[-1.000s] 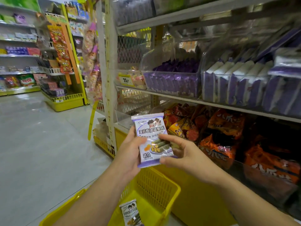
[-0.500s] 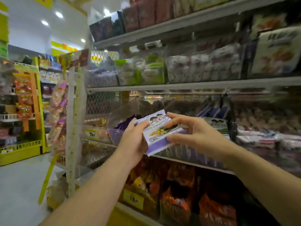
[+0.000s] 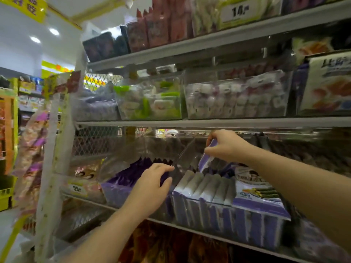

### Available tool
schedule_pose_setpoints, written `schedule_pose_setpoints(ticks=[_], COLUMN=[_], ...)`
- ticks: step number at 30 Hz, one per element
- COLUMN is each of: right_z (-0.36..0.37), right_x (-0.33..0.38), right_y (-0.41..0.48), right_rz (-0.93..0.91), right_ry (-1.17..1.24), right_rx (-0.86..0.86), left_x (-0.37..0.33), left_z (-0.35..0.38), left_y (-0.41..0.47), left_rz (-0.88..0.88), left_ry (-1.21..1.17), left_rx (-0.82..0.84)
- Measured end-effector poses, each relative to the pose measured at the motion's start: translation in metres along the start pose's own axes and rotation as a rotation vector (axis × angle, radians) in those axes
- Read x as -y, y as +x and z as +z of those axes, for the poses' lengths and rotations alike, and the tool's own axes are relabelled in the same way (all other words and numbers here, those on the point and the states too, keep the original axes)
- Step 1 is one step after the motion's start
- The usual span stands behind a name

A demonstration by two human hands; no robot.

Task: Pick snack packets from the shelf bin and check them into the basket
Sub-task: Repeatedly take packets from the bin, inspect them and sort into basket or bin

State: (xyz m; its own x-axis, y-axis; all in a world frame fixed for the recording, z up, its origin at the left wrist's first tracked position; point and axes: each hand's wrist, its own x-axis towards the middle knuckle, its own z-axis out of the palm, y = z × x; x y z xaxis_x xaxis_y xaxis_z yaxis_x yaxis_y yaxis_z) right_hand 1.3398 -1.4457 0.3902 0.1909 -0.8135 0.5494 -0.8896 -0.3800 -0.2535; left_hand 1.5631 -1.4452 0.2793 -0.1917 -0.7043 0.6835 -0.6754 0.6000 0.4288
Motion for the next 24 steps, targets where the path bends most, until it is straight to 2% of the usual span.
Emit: schedule_pose_setpoints(ticks=[12,17,24], right_z=[0.036,0.065,0.068], right_x=[-0.028,-0.03,-0.036], right_y=[0.08,0.083,0.08], right_rz=[0.036,-0.164,-0.23], right_ry=[-0.245,-0.387,-0.494], right_rx=[0.144,0.291,0.22], left_x=[0.034,0.039,0.042], left_z=[0.03,0.031,0.035], left_y=[0.019,0.019,0.017], left_rz=[0.231,0.28,0.313], left_ry=[-0.078,-0.109,-0.151], left_rx=[-0.086,-0.101,-0.12])
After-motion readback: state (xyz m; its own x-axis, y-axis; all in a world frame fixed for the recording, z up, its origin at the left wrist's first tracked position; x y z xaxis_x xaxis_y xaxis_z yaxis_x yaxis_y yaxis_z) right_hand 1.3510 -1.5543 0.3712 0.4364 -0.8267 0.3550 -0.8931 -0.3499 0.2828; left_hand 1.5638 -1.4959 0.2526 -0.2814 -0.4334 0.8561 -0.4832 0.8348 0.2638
